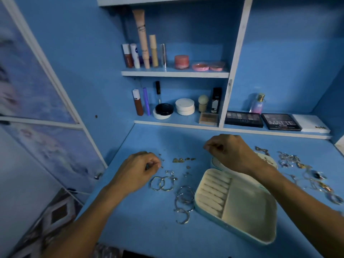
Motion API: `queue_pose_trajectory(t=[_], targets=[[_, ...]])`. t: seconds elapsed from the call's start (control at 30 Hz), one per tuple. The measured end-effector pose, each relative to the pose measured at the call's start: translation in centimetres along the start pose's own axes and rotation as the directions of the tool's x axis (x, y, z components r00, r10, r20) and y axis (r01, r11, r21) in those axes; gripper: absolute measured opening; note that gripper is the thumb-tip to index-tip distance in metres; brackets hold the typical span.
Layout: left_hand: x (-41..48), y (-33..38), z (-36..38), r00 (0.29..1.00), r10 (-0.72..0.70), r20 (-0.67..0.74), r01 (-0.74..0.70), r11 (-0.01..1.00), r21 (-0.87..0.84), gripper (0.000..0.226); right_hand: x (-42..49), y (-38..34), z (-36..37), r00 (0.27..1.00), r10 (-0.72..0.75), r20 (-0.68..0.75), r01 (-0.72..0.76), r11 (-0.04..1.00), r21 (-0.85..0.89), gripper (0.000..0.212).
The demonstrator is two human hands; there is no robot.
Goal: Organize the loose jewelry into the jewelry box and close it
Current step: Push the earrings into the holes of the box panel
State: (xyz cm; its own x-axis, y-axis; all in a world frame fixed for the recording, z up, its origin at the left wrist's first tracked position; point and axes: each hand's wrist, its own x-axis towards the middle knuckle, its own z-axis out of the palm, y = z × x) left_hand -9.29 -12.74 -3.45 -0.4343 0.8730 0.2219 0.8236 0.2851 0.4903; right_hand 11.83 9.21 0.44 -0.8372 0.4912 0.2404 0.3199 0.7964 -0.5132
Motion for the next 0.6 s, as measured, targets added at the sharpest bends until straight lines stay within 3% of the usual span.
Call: queue_pose_trajectory(t=[0.4,0.6], targets=[[1.0,1.1,0.3,0.987,0.069,0.144,-0.076,0.996,0.043,0.012,-0.1,-0.3,1.0,0.998,-0.014,0.057,0.013,1.0,0.008,0.016],[0.8,1.2,0.6,0.988,0.073,0.136,-0.084,0.994,0.072,0.011,0.0,-0.8,1.0,0.997,-0.04,0.062,0.04,0.999,0.009,0.016]])
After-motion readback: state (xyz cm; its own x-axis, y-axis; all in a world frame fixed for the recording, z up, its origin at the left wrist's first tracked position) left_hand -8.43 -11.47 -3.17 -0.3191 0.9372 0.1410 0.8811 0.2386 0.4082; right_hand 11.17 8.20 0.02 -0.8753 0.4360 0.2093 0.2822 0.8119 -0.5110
